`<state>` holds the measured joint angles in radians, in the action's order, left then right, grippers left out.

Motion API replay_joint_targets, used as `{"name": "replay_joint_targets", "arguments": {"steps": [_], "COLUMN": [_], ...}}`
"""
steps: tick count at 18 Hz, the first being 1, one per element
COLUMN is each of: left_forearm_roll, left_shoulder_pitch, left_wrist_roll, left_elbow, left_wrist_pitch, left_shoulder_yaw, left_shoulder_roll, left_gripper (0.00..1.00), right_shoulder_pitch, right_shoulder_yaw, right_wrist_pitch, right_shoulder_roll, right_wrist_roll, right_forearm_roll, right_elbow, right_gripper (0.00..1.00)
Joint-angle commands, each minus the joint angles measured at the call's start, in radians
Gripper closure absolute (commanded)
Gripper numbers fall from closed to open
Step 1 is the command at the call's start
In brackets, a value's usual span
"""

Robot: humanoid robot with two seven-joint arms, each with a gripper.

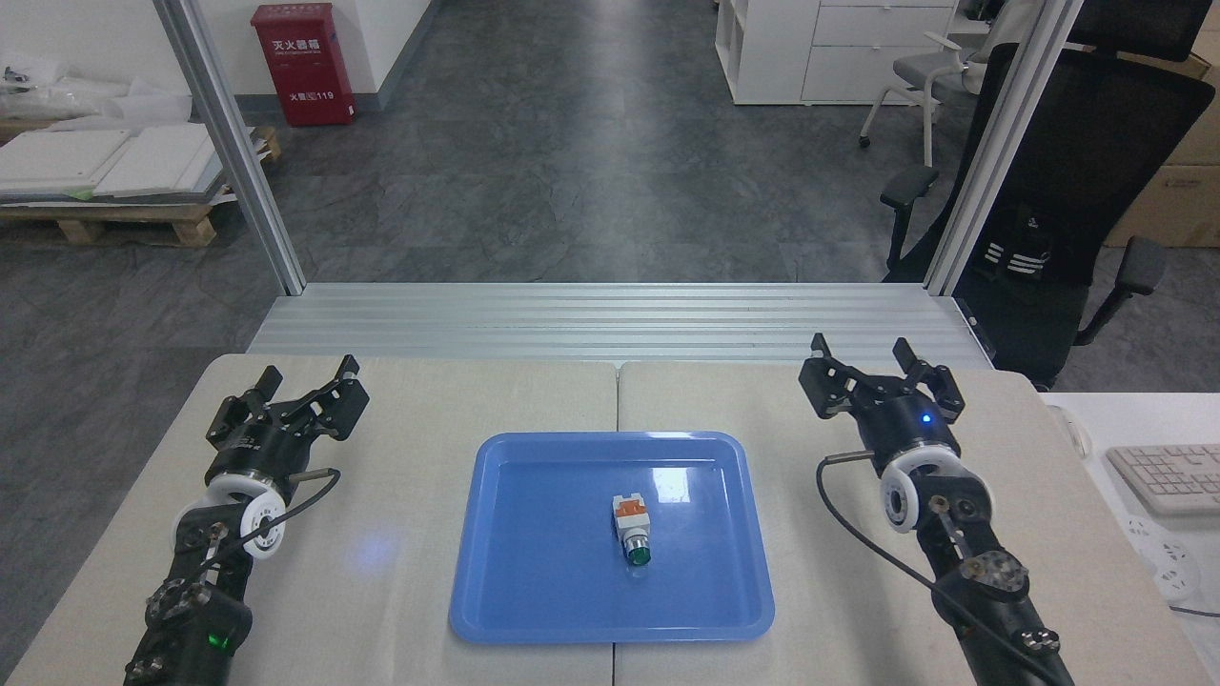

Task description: Pick up switch part and place in tray

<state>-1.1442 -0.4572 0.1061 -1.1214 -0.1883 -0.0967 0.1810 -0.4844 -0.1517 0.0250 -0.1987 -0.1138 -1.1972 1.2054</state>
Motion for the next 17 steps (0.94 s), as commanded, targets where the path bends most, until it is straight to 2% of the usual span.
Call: {"name": "replay_joint_targets", "arguments": {"steps": [1,5,17], "left_forearm_roll": [0.000,0.000,0.000], "left_shoulder_pitch": [0.000,0.000,0.000], "left_wrist_roll": [0.000,0.000,0.000], "left_elbow": [0.000,0.000,0.000], "left_wrist_pitch": [0.000,0.000,0.000], "left_shoulder_yaw": [0.000,0.000,0.000], "left_shoulder_roll": [0.000,0.000,0.000], "left_gripper": [0.00,0.00,0.00], "right_shoulder_pitch": [0.065,0.099,0.089], "right_shoulder_yaw": [0.044,0.044,0.017], "right_wrist_pitch": [-0.066,-0.065,-0.076], "right_shoulder_roll": [-0.113,-0.111,-0.107], "right_wrist_roll": [0.002,0.002,0.009], "right_forearm_roll": [0.068,0.068,0.062], "right_elbow": [-0.004,-0.001,0.017], "right_gripper": [0.03,0.03,0.01]}}
